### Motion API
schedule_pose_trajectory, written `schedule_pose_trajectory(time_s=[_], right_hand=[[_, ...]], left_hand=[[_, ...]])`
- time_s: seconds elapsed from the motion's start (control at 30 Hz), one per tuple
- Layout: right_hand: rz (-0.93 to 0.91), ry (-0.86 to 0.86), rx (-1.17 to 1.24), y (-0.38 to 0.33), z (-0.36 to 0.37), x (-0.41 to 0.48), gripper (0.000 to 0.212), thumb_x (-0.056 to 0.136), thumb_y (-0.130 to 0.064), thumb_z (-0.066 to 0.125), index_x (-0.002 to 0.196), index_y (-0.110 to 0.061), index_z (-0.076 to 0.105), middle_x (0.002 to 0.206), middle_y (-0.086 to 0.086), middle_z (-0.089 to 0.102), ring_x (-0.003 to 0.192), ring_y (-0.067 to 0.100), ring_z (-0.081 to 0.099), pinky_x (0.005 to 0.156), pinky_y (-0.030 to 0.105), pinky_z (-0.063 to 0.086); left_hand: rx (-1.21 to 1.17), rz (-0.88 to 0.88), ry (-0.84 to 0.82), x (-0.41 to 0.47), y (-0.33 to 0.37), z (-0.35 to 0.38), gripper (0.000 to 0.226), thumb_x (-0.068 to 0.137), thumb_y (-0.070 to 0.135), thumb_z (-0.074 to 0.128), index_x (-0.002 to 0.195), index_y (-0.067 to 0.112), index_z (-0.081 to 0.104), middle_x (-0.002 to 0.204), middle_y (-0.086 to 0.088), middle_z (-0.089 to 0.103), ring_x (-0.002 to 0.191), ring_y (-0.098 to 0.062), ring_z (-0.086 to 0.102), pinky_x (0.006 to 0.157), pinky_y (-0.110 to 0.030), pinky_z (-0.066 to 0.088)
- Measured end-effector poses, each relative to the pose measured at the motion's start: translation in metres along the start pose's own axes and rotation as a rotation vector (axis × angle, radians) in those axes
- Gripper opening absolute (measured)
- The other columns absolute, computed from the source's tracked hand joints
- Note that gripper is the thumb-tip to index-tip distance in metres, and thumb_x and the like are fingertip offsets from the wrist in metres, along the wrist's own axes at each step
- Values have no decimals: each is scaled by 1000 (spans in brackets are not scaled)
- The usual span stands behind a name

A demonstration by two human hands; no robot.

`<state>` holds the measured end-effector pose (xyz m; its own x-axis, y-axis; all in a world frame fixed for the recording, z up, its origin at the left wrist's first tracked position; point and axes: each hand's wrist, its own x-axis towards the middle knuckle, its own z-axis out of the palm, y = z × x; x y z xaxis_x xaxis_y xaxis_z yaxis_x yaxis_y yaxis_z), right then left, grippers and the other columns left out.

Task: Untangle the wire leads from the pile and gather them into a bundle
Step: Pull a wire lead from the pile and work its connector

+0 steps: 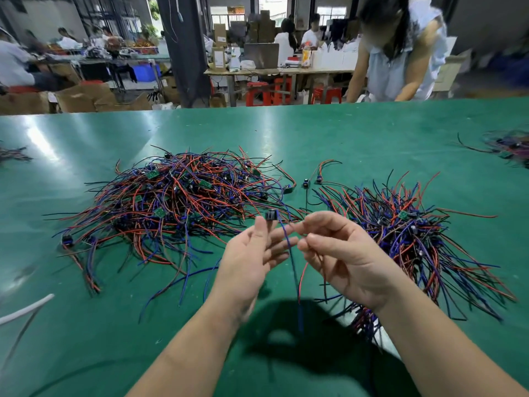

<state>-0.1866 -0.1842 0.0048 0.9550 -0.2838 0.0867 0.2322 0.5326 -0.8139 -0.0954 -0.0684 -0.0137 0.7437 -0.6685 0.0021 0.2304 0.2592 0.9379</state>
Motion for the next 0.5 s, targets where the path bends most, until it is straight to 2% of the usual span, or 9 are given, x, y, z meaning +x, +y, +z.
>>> schedule_pose_trajectory(time_s=[0.1, 0.17, 0.3, 0.37, 0.43, 0.5], right_hand=[[61, -29, -88, 6, 3, -1, 25, 61, 7, 73, 73, -15, 75, 80, 6, 73, 64, 14, 69, 63, 19, 55], [100, -33, -123, 8, 3, 0, 22, 68, 4, 66, 75, -14, 75, 82, 7, 72, 65, 17, 69, 63, 19, 54], [179, -47, -190, 10, 3, 0, 14, 74, -10, 64, 81, -14, 75, 87, 10, 72, 74, 23, 71, 64, 21, 54], [158, 16, -284, 13, 2, 2, 12, 73, -19, 65, 80, -14, 74, 85, 10, 71, 74, 22, 71, 63, 22, 53], [87, 131, -377, 16, 0, 5, 16, 77, -24, 62, 81, -12, 72, 79, 10, 69, 67, 16, 67, 61, 20, 50], [41, 191, -315, 18, -1, 8, 22, 79, -26, 61, 87, -9, 72, 76, 9, 64, 58, 13, 59, 56, 19, 47]], left_hand=[[-307, -45, 30, 0, 9, -2, 42, 92, 40, 37, 107, 7, 57, 98, -9, 74, 83, -18, 71, 72, -27, 58], [-376, -33, 60, 0, 14, -5, 34, 97, 31, 38, 108, 6, 59, 96, -10, 74, 81, -16, 71, 69, -25, 58], [-356, 6, 63, -1, 17, -7, 27, 80, 25, 55, 98, 7, 64, 88, -6, 74, 74, -11, 71, 66, -21, 57], [-339, 6, 57, -1, 17, -6, 28, 73, 24, 59, 94, 7, 65, 83, -6, 74, 67, -11, 70, 64, -20, 57], [-284, -22, 30, -1, 16, -7, 25, 71, 24, 62, 88, 7, 68, 78, -5, 73, 57, -9, 66, 59, -19, 56], [-188, -84, -45, -3, 15, -8, 22, 72, 25, 62, 78, 7, 74, 75, -5, 72, 51, -7, 62, 57, -18, 55]])
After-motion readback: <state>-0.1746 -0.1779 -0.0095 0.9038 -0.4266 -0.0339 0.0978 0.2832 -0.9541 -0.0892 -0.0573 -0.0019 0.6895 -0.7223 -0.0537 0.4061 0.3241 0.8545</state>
